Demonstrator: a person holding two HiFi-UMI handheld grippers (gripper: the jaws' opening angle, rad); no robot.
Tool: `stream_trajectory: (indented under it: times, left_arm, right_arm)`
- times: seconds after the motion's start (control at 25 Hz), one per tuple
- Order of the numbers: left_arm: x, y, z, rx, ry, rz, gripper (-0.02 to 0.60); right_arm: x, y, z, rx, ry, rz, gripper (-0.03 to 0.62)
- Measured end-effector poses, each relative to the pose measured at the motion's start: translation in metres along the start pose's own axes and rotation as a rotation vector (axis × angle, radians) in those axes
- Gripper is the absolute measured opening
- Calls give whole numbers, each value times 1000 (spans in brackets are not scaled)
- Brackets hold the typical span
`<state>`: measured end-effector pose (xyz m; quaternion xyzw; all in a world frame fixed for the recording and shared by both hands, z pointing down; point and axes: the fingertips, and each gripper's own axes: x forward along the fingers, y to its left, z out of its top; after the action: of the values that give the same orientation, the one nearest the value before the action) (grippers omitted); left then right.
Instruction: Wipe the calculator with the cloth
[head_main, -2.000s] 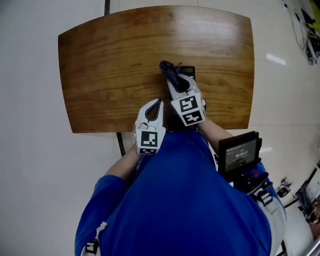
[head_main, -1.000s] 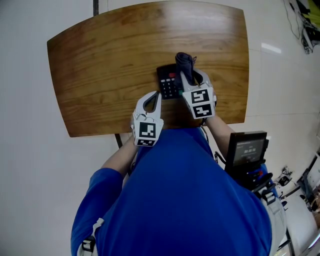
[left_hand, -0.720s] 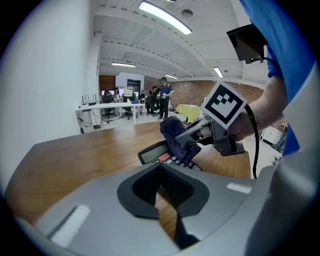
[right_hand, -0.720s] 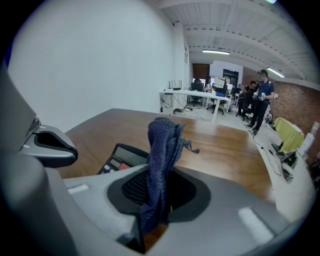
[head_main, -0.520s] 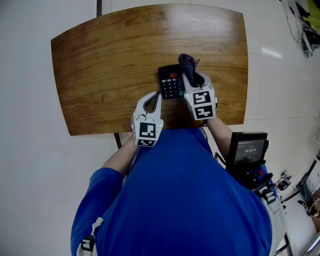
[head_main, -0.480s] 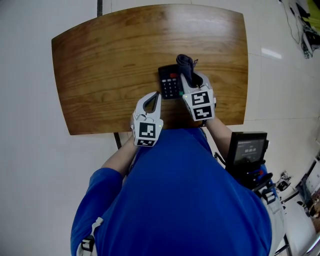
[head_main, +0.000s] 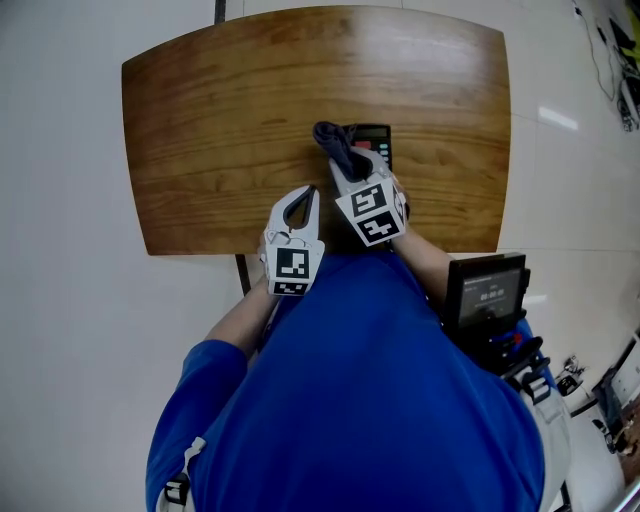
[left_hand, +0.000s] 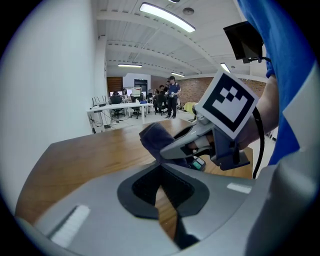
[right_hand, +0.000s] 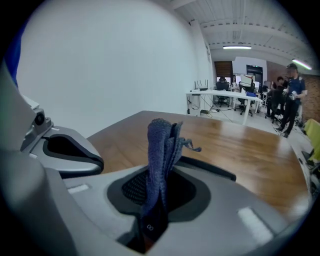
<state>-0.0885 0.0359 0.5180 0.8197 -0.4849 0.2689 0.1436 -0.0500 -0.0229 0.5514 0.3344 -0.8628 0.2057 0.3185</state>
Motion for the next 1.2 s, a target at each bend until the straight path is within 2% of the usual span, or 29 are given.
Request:
stream_trajectory:
  times: [0.32,0.88,1.04,1.2]
  left_arm:
    - [4,1,-6,-8,14,-15,5]
    - [31,-2,-10,14,3,-77,5]
    - [32,-2,-9,12,1,-70,5]
    - [29,1,-10,5,0,-55,5]
  right_arm:
    - [4,-21,-16,9,49,-37,83]
    - [-20,-87,-56,83,110,-194,83]
    - [-23,-91,-56,81,109,-204,83]
    - [-18,-73,-43,69,87,-157,83]
